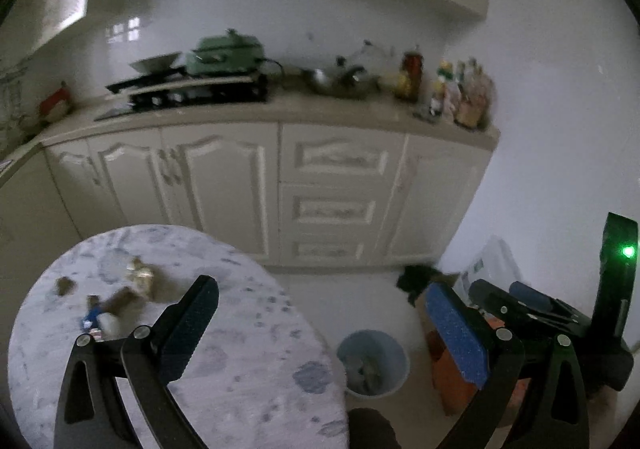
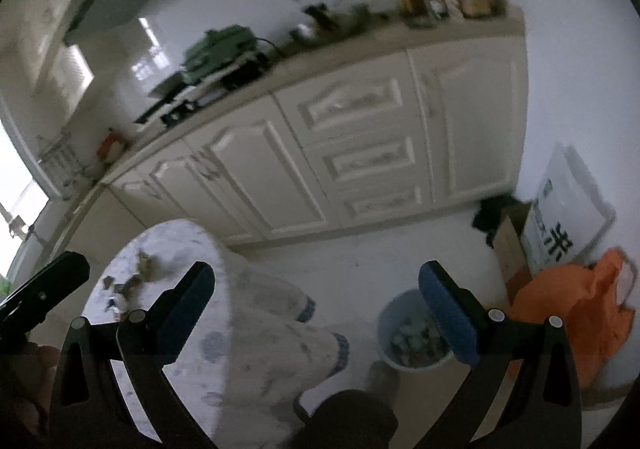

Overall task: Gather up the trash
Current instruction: 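Move both open tools back over the remaining trash on the table, then grasp the blue snack bar wrapper with the left tool while the right tool grasps a white item, then carry both items to the blue bin and release them inside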

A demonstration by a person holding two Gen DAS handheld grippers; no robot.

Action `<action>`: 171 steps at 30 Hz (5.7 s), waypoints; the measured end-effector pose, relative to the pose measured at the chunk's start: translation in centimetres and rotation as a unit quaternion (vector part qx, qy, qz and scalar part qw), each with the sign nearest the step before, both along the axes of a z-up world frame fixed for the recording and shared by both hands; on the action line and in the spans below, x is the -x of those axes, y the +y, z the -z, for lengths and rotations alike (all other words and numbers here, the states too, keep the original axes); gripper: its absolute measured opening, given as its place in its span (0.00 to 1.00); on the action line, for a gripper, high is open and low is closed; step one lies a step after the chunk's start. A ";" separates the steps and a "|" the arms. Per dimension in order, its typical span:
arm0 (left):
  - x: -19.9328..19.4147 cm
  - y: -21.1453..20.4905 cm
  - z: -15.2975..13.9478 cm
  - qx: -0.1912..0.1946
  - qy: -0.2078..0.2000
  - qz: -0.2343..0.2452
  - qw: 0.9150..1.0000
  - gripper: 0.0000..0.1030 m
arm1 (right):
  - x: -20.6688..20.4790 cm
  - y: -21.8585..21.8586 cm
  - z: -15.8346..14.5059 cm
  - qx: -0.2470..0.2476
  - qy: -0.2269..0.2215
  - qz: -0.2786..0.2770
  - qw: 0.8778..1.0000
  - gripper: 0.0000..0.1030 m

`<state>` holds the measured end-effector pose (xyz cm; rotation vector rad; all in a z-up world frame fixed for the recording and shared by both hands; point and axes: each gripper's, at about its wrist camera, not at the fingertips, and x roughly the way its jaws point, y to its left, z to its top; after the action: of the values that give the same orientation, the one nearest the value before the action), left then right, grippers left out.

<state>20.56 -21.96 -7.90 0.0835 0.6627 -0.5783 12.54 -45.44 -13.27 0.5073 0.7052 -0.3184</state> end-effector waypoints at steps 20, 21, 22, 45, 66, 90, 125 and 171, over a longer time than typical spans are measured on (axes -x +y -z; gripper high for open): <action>11.4 19.8 -3.3 0.065 -0.073 -0.144 0.985 0.99 | -2.5 16.4 -9.1 0.115 -0.089 -0.140 0.979 1.00; 11.8 20.5 -3.1 0.063 -0.074 -0.152 0.984 0.99 | -2.5 17.3 -9.3 0.122 -0.094 -0.148 0.977 1.00; 11.9 20.8 -3.0 0.063 -0.076 -0.158 0.983 0.99 | -2.5 17.8 -9.4 0.125 -0.096 -0.153 0.975 1.00; -0.2 24.7 3.9 0.005 0.029 -0.245 0.969 0.99 | -15.4 25.8 2.7 0.066 0.016 -0.302 0.951 1.00; -11.7 23.3 11.6 -0.021 0.092 -0.241 0.966 0.99 | -25.5 30.8 13.6 0.023 0.096 -0.420 0.902 0.29; -19.4 13.7 17.4 -0.082 0.113 -0.182 0.973 0.61 | -22.0 21.8 12.0 -0.011 0.081 -0.336 0.938 0.26; -3.2 16.6 7.5 0.010 0.023 -0.174 0.984 0.14 | -13.2 19.0 4.3 -0.003 0.017 -0.300 0.954 0.26; -12.8 -26.2 18.5 -0.092 0.172 0.137 0.971 0.15 | -1.6 -15.0 17.2 -0.115 0.089 0.006 0.989 0.27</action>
<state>33.36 -48.21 -26.45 0.2547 1.0518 -0.8062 14.13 -60.42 -30.49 0.7076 0.9185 -0.2983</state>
